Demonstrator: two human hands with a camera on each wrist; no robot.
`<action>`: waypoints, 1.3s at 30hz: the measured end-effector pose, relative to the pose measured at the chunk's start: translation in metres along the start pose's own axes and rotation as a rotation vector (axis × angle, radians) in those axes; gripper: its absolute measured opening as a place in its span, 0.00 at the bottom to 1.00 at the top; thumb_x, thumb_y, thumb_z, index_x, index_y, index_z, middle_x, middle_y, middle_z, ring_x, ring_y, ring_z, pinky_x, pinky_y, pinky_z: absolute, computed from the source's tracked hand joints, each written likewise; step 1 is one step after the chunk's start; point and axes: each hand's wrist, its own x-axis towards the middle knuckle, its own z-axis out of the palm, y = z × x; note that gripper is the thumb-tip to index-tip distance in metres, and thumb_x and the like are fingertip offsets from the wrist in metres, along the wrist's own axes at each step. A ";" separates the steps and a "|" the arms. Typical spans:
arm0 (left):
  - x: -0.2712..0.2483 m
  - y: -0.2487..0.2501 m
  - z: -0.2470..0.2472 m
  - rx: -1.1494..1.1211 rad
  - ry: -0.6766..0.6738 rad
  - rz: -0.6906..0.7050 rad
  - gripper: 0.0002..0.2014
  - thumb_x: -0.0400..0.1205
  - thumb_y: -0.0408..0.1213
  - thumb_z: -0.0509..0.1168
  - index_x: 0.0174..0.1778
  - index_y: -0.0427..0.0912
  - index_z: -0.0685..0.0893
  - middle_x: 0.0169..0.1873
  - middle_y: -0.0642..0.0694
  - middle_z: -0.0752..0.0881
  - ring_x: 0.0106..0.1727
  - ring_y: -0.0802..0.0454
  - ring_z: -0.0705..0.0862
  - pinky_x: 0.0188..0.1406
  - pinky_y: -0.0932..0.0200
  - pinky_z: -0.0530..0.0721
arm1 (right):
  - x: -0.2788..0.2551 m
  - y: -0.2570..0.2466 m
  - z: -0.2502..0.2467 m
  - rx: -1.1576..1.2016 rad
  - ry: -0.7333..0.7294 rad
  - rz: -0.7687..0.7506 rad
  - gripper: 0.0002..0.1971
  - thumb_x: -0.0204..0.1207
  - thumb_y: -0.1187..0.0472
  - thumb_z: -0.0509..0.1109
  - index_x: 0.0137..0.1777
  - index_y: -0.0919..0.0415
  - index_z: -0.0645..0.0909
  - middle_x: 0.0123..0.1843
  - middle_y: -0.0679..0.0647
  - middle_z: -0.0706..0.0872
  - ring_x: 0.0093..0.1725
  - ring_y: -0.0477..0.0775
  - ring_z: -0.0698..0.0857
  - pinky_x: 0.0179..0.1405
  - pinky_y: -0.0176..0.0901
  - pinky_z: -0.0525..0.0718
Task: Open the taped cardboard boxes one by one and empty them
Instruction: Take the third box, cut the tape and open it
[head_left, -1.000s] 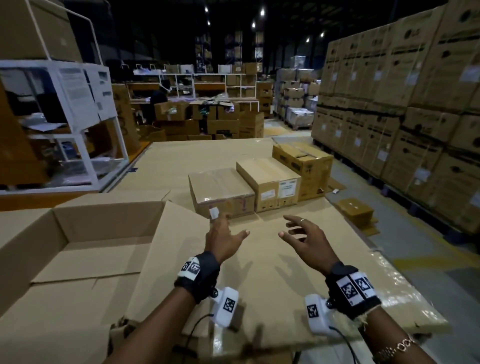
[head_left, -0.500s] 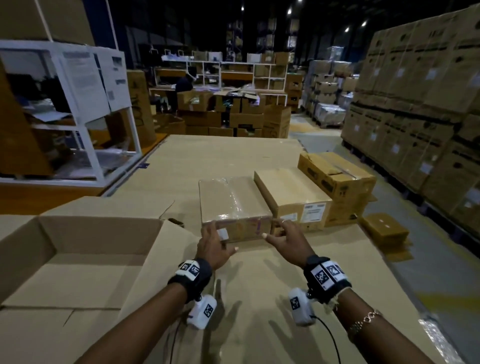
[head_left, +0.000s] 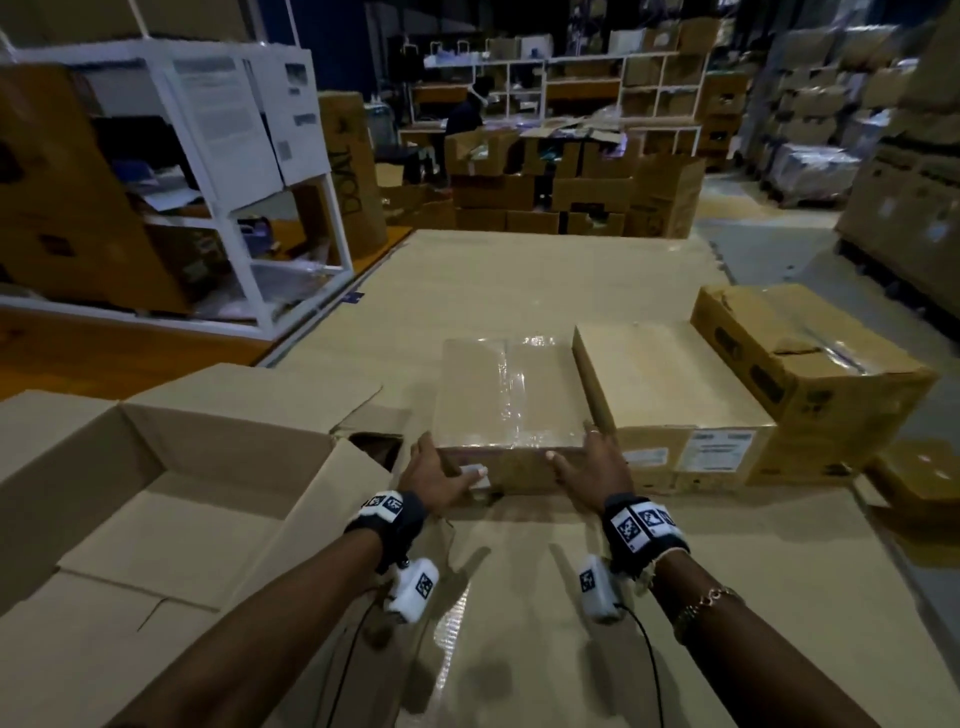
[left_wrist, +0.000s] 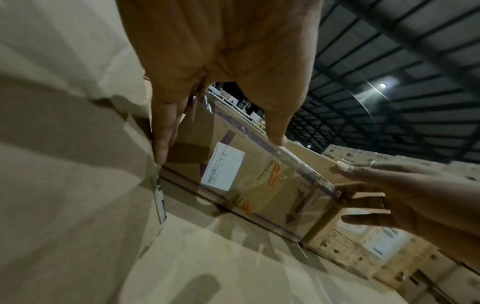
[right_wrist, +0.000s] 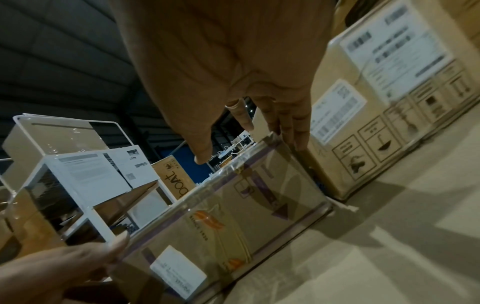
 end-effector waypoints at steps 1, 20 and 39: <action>0.006 -0.004 0.003 -0.024 0.013 -0.023 0.62 0.63 0.73 0.76 0.84 0.38 0.60 0.79 0.38 0.72 0.75 0.41 0.75 0.74 0.49 0.77 | 0.003 0.003 0.005 0.008 -0.001 -0.006 0.43 0.76 0.40 0.72 0.84 0.60 0.61 0.81 0.64 0.69 0.77 0.67 0.73 0.73 0.58 0.76; -0.062 -0.031 0.002 -0.486 -0.124 0.029 0.38 0.74 0.22 0.74 0.77 0.52 0.70 0.64 0.48 0.86 0.62 0.50 0.86 0.49 0.64 0.86 | 0.016 0.022 -0.008 0.168 0.090 -0.053 0.34 0.58 0.28 0.75 0.57 0.50 0.88 0.55 0.52 0.87 0.47 0.47 0.90 0.42 0.51 0.93; -0.236 -0.044 0.026 -0.046 0.061 0.249 0.42 0.71 0.51 0.80 0.76 0.48 0.64 0.68 0.50 0.78 0.63 0.51 0.82 0.58 0.59 0.81 | -0.242 0.047 -0.043 0.163 0.217 -0.021 0.31 0.63 0.49 0.86 0.67 0.48 0.84 0.70 0.54 0.68 0.65 0.60 0.80 0.67 0.53 0.83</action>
